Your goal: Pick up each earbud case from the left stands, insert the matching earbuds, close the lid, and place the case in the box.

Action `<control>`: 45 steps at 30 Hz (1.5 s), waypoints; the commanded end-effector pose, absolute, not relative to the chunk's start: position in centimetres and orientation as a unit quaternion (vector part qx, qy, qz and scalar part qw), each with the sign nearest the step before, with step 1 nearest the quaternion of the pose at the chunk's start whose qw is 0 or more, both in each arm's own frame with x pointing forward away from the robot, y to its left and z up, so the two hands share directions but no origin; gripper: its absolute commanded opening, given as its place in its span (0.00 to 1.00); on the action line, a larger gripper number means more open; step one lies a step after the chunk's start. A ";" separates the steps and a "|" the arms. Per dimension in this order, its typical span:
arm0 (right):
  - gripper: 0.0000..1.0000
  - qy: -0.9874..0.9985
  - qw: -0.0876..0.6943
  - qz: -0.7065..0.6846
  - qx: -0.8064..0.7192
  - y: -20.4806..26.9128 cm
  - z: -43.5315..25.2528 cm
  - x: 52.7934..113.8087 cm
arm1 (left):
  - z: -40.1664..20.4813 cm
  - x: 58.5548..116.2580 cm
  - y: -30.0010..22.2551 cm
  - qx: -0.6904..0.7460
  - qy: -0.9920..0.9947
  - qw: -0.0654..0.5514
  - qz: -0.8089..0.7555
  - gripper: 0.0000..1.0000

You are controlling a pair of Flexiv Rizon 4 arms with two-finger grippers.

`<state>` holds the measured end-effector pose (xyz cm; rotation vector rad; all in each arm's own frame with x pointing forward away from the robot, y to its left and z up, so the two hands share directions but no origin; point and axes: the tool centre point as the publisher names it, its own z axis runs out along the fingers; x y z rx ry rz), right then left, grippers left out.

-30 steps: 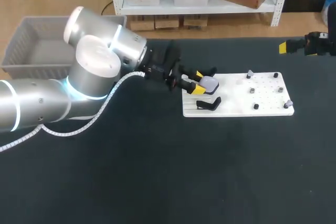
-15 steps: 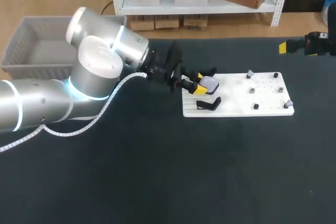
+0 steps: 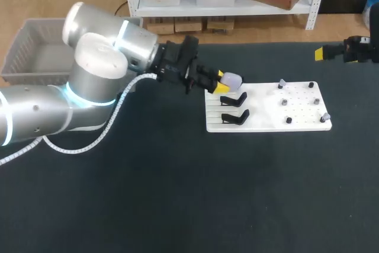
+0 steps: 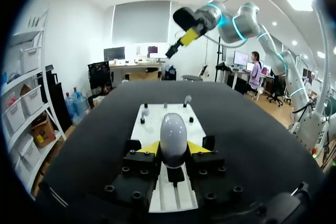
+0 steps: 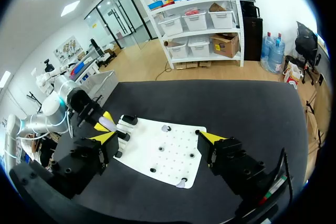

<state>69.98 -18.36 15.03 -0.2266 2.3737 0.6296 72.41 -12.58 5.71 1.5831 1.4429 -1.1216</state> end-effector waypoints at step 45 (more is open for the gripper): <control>1.00 0.908 0.331 0.243 -0.088 -18.5 15.0 70.0 | 12.2 66.7 -12.2 0.576 0.456 0.449 -0.509 0.00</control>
